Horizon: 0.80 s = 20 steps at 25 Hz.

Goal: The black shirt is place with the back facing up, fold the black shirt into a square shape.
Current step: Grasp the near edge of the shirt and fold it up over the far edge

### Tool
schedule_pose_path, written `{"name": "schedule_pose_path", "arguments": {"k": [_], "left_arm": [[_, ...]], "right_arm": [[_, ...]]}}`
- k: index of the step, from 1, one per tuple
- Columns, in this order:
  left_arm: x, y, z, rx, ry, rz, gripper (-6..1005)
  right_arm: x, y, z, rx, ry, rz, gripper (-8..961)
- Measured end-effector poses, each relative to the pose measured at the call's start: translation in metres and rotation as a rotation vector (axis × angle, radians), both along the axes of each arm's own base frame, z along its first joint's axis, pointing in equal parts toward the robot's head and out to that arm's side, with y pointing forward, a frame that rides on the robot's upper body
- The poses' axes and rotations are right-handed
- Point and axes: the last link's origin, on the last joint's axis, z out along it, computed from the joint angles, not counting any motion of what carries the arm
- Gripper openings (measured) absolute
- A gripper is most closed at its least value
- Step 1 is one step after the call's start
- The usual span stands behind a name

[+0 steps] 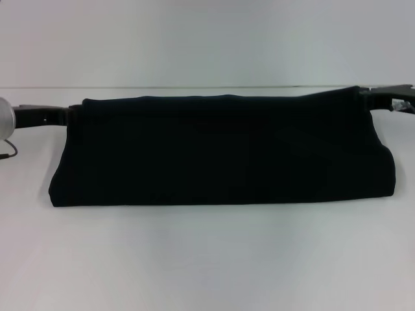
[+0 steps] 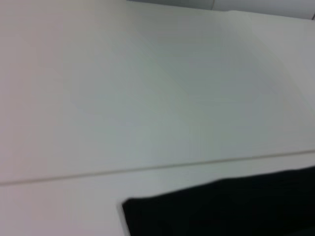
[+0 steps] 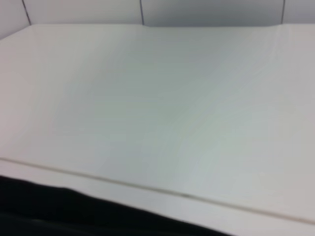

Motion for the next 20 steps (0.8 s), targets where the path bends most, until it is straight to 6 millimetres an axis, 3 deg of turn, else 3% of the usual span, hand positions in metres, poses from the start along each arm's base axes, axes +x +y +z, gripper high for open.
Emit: {"name": "schedule_pose_path", "arguments": {"k": [10, 20], "left_arm": [[0.023, 0.021, 0.001, 0.037, 0.023, -0.031, 7], [0.022, 0.028, -0.006, 0.06, 0.069, -0.007, 7]], "right_arm": [[-0.018, 0.018, 0.007, 0.055, -0.032, 0.019, 34], [-0.023, 0.025, 0.008, 0.099, -0.049, 0.018, 33]]}}
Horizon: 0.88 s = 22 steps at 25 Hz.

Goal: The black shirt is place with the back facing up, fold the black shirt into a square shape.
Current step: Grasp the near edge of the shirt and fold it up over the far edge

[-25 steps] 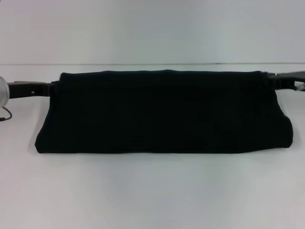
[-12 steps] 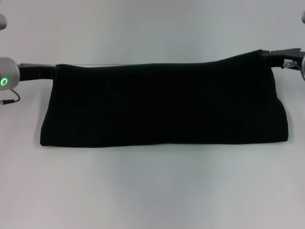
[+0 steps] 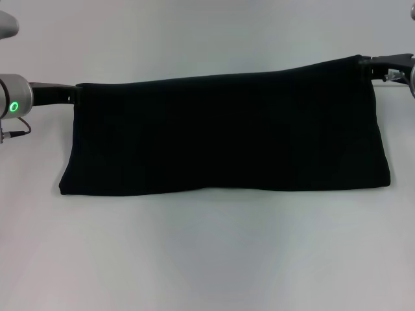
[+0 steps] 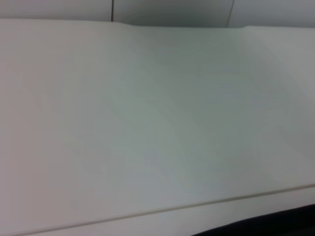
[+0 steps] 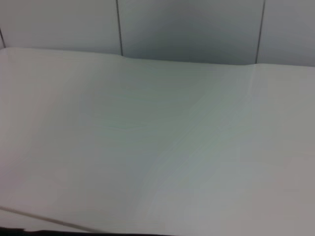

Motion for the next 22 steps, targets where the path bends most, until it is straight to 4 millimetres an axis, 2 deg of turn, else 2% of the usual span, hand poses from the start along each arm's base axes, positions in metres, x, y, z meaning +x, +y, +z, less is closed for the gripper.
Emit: {"name": "schedule_pose_path", "arguments": {"k": [7, 14, 16, 22], "left_arm": [[0.0, 0.002, -0.005, 0.005, 0.017, 0.005, 7], [-0.002, 0.002, -0.014, -0.001, 0.044, 0.015, 6], [-0.002, 0.001, -0.018, -0.003, 0.053, 0.016, 36], [-0.007, 0.0, -0.027, 0.063, 0.084, 0.056, 127]], "right_arm": [[0.0, -0.002, -0.013, -0.01, -0.023, 0.002, 35], [0.002, -0.004, -0.017, -0.019, -0.036, -0.004, 39], [0.003, -0.006, -0.019, -0.03, -0.053, 0.001, 40], [0.013, -0.004, -0.009, 0.033, -0.111, -0.032, 152]]}}
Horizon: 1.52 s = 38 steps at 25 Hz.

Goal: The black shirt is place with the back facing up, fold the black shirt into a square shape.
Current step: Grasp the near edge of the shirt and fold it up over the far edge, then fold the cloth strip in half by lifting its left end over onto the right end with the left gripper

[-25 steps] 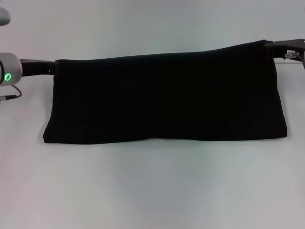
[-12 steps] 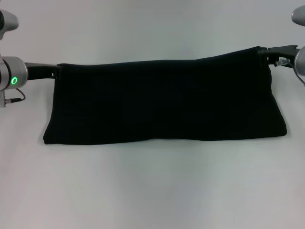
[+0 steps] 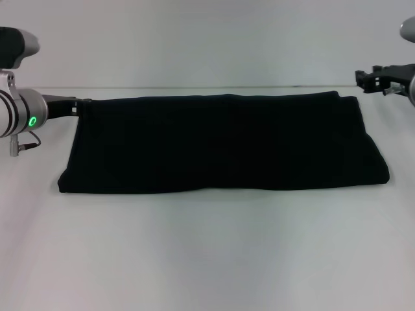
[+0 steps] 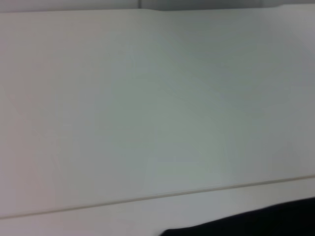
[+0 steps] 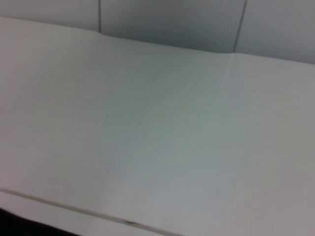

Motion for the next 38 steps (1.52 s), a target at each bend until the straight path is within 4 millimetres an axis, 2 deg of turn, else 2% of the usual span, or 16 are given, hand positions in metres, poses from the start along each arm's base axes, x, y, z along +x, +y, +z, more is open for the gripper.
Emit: {"name": "schedule_pose_path", "arguments": {"k": [3, 5, 8, 13, 16, 17, 18, 19, 24, 28, 38], "left_arm": [[-0.006, -0.002, 0.005, 0.034, -0.039, 0.04, 173], [-0.007, -0.006, 0.012, 0.03, -0.084, 0.052, 248], [-0.007, -0.023, 0.021, -0.056, -0.182, 0.041, 360], [-0.005, -0.069, 0.037, -0.224, -0.351, -0.017, 637], [-0.013, -0.09, 0.045, -0.269, -0.401, -0.013, 735], [-0.013, -0.09, 0.045, -0.269, -0.401, -0.013, 768], [-0.021, -0.098, 0.049, -0.268, -0.409, 0.008, 801], [-0.03, -0.105, 0.053, -0.26, -0.408, 0.034, 834], [-0.047, -0.117, 0.053, -0.244, -0.386, 0.082, 947], [-0.053, -0.117, 0.042, -0.256, -0.355, 0.112, 930], [-0.05, -0.112, 0.025, -0.295, -0.323, 0.11, 889]], "right_arm": [[0.003, -0.002, 0.007, -0.001, 0.039, 0.0, 208], [0.003, -0.004, 0.008, -0.012, 0.066, 0.003, 245], [0.005, -0.015, 0.014, -0.071, 0.174, 0.021, 458], [0.012, -0.047, 0.023, -0.231, 0.347, 0.045, 698], [0.017, -0.066, 0.027, -0.304, 0.417, 0.037, 731], [0.02, -0.071, 0.029, -0.315, 0.436, 0.028, 742], [0.022, -0.075, 0.03, -0.325, 0.453, 0.023, 753], [0.025, -0.079, 0.032, -0.327, 0.465, 0.013, 764], [0.034, -0.086, 0.036, -0.318, 0.494, -0.027, 765], [0.034, -0.083, 0.037, -0.307, 0.489, -0.028, 764], [0.029, -0.075, 0.035, -0.288, 0.465, -0.02, 765]]}}
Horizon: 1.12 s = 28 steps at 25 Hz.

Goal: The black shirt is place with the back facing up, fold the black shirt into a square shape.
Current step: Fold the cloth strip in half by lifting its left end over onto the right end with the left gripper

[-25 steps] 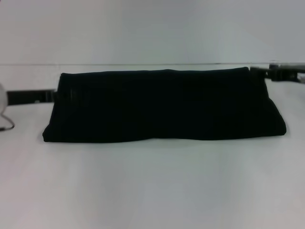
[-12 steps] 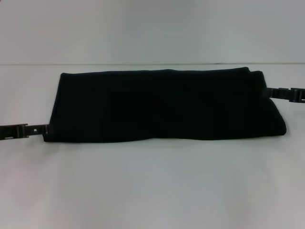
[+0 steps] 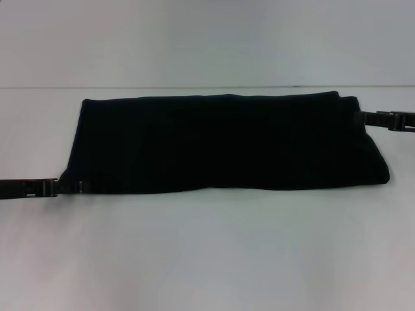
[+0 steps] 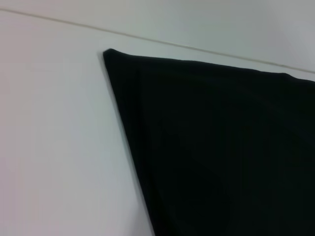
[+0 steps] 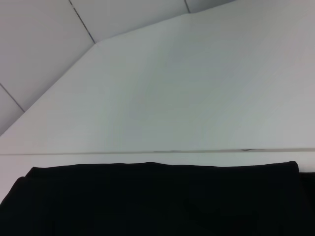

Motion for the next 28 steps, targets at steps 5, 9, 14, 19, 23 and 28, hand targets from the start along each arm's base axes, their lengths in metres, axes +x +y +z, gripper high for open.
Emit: {"name": "schedule_pose_path", "arguments": {"k": [5, 9, 14, 19, 23, 28], "left_arm": [[0.002, 0.002, -0.003, -0.002, -0.008, -0.003, 868], [0.006, 0.005, -0.006, -0.011, -0.012, -0.013, 852], [0.005, 0.006, -0.005, -0.001, -0.005, -0.02, 831], [0.004, 0.008, -0.004, 0.008, 0.004, -0.017, 734], [0.005, 0.009, -0.004, 0.004, 0.012, -0.021, 616], [0.005, 0.01, -0.003, 0.006, 0.015, -0.021, 426]], "right_arm": [[0.001, 0.001, 0.0, 0.011, -0.008, -0.007, 762], [0.002, 0.001, 0.0, 0.012, -0.013, -0.01, 759], [0.003, 0.001, 0.0, 0.014, -0.016, -0.011, 752], [0.004, 0.0, -0.001, 0.01, -0.015, -0.018, 745], [0.009, -0.002, 0.003, 0.006, -0.007, -0.054, 740], [0.023, -0.005, 0.006, -0.032, -0.052, -0.152, 733]]}}
